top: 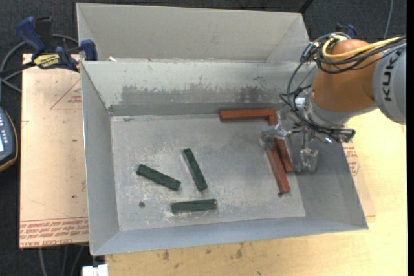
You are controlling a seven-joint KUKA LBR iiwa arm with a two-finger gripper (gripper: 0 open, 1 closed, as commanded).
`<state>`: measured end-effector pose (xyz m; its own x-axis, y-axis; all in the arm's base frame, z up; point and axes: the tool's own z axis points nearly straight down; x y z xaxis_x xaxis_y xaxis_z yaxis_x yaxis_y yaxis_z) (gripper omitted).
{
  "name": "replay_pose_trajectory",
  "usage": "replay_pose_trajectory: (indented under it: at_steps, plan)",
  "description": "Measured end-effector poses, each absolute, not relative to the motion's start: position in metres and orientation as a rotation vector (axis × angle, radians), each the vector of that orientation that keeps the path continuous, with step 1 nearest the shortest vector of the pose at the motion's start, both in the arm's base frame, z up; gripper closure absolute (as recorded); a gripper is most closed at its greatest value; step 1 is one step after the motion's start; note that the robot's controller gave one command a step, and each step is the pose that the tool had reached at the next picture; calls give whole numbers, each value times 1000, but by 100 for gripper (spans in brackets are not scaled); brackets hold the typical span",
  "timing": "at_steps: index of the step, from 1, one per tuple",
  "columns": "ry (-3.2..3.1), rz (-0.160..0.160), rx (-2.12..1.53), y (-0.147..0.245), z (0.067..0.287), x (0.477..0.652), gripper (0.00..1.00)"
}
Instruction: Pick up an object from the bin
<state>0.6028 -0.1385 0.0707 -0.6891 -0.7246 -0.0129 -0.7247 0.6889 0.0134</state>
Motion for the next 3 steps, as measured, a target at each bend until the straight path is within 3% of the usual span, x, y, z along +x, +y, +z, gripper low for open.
replay_pose_trajectory:
  at_steps: [1,2,3]
  plan:
    - [2880,26,-1237,-138,71,603,0]
    - [2169,11,-2261,-108,71,612,0]
    - [2170,7,-2258,-109,72,613,100]
